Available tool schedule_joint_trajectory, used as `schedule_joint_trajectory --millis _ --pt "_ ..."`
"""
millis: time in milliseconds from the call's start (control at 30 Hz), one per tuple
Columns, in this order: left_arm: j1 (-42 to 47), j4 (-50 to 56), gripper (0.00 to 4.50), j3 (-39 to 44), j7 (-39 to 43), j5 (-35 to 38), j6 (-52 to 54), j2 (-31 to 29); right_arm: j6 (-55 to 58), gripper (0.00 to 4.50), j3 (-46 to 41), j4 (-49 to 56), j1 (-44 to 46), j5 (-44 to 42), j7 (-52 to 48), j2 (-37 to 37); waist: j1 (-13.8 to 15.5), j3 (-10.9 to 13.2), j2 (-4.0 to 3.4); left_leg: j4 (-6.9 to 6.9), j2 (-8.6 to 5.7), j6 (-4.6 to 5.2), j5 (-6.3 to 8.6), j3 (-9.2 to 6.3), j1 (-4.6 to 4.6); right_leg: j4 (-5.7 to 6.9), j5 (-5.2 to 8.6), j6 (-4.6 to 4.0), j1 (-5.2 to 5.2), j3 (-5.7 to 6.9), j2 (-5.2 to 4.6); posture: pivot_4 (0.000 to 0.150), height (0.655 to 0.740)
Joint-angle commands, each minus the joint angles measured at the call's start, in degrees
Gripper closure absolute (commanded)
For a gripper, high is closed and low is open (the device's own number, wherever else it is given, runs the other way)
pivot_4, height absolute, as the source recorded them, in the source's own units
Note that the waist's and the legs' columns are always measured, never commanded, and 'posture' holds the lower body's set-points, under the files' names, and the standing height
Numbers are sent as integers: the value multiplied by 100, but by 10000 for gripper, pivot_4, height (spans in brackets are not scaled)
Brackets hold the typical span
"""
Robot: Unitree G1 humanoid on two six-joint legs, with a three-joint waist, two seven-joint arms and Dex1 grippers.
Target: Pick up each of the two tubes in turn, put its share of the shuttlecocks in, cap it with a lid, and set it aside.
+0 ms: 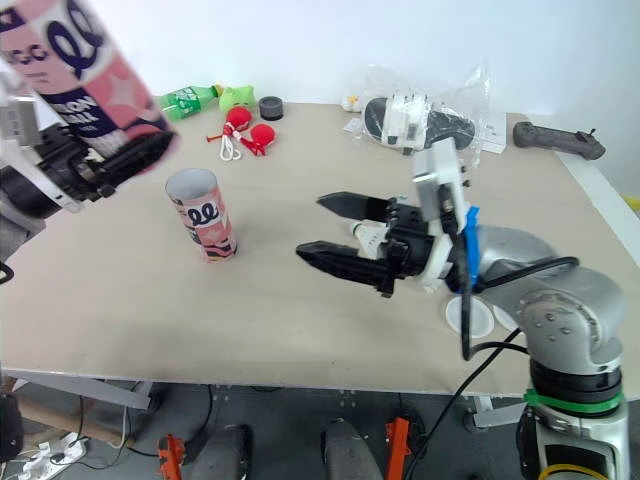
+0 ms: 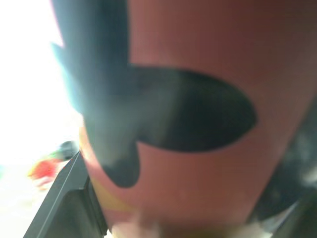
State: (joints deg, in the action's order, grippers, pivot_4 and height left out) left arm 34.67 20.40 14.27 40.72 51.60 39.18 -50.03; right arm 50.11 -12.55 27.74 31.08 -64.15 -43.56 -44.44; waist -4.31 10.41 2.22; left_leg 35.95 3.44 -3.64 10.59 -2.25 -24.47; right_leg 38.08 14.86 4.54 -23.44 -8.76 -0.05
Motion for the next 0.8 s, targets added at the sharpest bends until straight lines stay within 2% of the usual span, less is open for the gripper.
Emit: schedule_joint_trajectory --millis 33,133,233,367,600,800 --pt "210 270 15064 -471 600 96 481 -360 5 0 -555 -123 -274 16 -185 -456 1 0 0 -6 0 2 1 0 2 0 5 -5 0 1 0 1500 7400" --pt "281 298 15064 -949 1031 -206 582 -614 -2 0 -741 -128 -576 147 -235 -733 0 1 -2 -21 1 2 1 -5 4 2 11 -15 -5 6 3 1500 7400" --pt "396 303 15064 -2008 1463 -1073 537 -869 -57 0 -856 -126 -1124 561 -313 -1076 2 1 -3 -27 0 3 2 -9 3 3 22 -18 -6 11 3 1500 7400" --pt "304 279 15064 -2880 1665 -1818 389 -697 -302 0 -820 -177 -1694 1145 -354 -1243 6 2 -8 -29 -4 7 4 -9 3 3 28 -19 -6 12 -1 1500 7400" --pt "388 14 15064 -3688 1735 -2879 415 -526 -587 0 -583 -445 -2201 2122 -298 -1360 4 3 -10 -23 -4 9 5 -10 3 3 27 -19 -5 12 0 1500 7400" --pt "380 -11 15064 -4055 1841 -3413 533 -292 -594 0 -580 -572 -2575 2541 -12 -1060 10 3 -10 -14 -9 9 5 -13 2 4 25 -15 1 12 -4 1500 7400"
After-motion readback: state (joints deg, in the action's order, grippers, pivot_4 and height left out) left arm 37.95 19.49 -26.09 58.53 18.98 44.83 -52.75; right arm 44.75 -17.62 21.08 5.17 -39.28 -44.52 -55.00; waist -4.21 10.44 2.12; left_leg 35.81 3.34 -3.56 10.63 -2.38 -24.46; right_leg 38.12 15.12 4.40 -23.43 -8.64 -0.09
